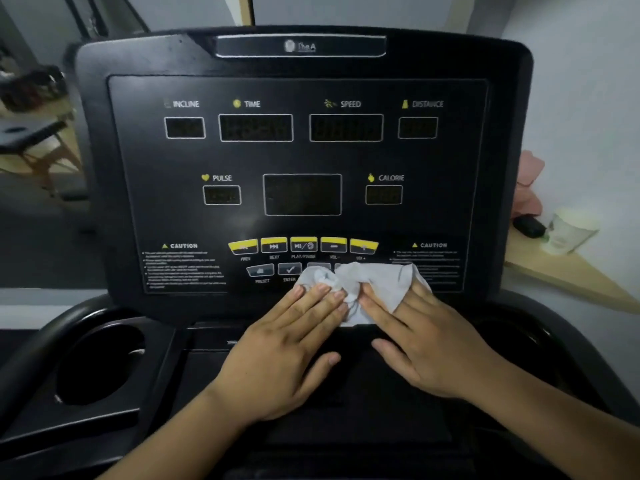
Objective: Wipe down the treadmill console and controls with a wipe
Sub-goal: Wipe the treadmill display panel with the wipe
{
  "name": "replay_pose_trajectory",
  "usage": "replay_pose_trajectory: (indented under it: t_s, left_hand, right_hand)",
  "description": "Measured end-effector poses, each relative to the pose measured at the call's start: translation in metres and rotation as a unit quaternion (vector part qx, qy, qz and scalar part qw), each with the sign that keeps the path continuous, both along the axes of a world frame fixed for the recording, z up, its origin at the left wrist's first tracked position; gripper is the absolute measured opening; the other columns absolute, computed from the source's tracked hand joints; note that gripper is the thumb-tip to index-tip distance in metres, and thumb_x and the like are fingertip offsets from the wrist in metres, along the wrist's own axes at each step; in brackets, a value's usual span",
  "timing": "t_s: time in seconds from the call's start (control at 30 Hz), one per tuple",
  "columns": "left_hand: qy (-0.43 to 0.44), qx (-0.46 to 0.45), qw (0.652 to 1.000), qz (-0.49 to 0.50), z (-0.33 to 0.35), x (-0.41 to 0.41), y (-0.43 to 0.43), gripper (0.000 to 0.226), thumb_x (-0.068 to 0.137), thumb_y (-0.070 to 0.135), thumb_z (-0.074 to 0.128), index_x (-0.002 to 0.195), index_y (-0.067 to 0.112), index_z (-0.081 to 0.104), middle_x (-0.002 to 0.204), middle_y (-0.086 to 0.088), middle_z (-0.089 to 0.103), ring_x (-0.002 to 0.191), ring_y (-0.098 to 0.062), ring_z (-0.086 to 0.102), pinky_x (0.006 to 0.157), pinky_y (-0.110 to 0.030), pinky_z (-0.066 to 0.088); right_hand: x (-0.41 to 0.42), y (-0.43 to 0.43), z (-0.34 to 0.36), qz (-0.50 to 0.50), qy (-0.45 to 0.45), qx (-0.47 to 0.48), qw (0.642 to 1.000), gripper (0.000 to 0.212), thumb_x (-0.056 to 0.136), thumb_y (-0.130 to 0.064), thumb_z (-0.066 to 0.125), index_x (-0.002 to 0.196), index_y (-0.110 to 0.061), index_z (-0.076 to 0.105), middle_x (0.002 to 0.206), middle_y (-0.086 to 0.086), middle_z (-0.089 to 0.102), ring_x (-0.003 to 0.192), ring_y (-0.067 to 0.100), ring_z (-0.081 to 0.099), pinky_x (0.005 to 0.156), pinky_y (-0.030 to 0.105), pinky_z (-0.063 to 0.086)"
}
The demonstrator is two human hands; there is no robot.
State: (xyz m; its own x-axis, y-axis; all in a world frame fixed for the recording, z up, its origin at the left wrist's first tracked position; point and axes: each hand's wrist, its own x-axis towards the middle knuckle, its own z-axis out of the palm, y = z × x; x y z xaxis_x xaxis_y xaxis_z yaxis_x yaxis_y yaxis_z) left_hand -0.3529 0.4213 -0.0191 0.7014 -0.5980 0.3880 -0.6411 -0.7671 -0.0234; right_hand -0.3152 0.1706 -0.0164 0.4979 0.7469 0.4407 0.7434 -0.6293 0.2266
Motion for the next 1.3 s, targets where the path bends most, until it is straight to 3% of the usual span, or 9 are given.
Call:
replay_pose_trajectory:
  t_s: [0.33, 0.63, 0.83, 0.97, 1.13, 1.3]
  left_hand:
    - [-0.011, -0.035, 0.998, 0.06, -0.005, -0.018, 0.106, 0.051, 0.101, 0.038, 0.047, 0.144, 0.011, 0.047, 0.154, -0.004, 0.038, 0.148, -0.019, 0.025, 0.121, -0.041, 0.023]
    - [-0.022, -0.081, 0.992, 0.099, -0.011, -0.031, 0.175, 0.049, 0.103, 0.039, 0.038, 0.14, 0.01, 0.052, 0.15, -0.005, 0.045, 0.146, -0.02, 0.03, 0.118, -0.045, 0.028]
    - [-0.053, -0.105, 0.987, 0.114, 0.004, -0.02, 0.196, 0.052, 0.102, 0.041, 0.037, 0.132, 0.004, 0.059, 0.146, -0.01, 0.049, 0.145, -0.026, 0.033, 0.118, -0.044, 0.028]
    - [-0.073, -0.138, 0.981, 0.113, 0.038, 0.007, 0.198, 0.058, 0.101, 0.046, 0.036, 0.132, 0.003, 0.059, 0.148, -0.01, 0.045, 0.146, -0.024, 0.029, 0.119, -0.033, 0.025]
    - [-0.101, -0.16, 0.976, 0.105, 0.095, 0.058, 0.191, 0.06, 0.099, 0.043, 0.038, 0.142, 0.001, 0.047, 0.155, -0.011, 0.035, 0.15, -0.024, 0.018, 0.121, -0.043, 0.02]
    - [-0.123, -0.163, 0.972, 0.116, 0.152, 0.102, 0.184, 0.065, 0.1, 0.049, 0.028, 0.15, 0.008, 0.033, 0.161, -0.01, 0.023, 0.152, -0.021, 0.007, 0.124, -0.042, 0.008]
  right_hand:
    - [-0.011, 0.117, 0.009, 0.022, 0.03, -0.077, 0.996, 0.062, 0.097, -0.045, 0.04, 0.145, -0.006, 0.038, 0.144, 0.01, 0.05, 0.131, 0.028, 0.048, 0.118, 0.047, 0.015]
    - [-0.01, 0.199, 0.023, 0.036, 0.033, -0.131, 0.99, 0.062, 0.097, -0.049, 0.038, 0.145, -0.01, 0.04, 0.147, 0.008, 0.047, 0.138, 0.026, 0.039, 0.117, 0.049, 0.024]
    - [0.0, 0.233, 0.043, 0.039, 0.019, -0.165, 0.985, 0.062, 0.097, -0.048, 0.039, 0.145, -0.009, 0.04, 0.14, 0.009, 0.054, 0.135, 0.027, 0.043, 0.12, 0.047, 0.015]
    - [0.017, 0.244, 0.074, 0.002, 0.028, -0.139, 0.99, 0.065, 0.096, -0.047, 0.037, 0.147, -0.007, 0.037, 0.144, 0.012, 0.05, 0.137, 0.029, 0.04, 0.121, 0.046, 0.009]
    - [0.051, 0.251, 0.132, -0.058, 0.02, -0.08, 0.995, 0.07, 0.094, -0.048, 0.032, 0.151, -0.007, 0.027, 0.152, 0.012, 0.039, 0.141, 0.03, 0.031, 0.12, 0.038, -0.003]
    - [0.085, 0.254, 0.18, -0.09, -0.022, -0.029, 0.995, 0.069, 0.096, -0.043, 0.036, 0.153, -0.008, 0.018, 0.161, 0.011, 0.018, 0.148, 0.027, 0.013, 0.121, 0.04, 0.002]
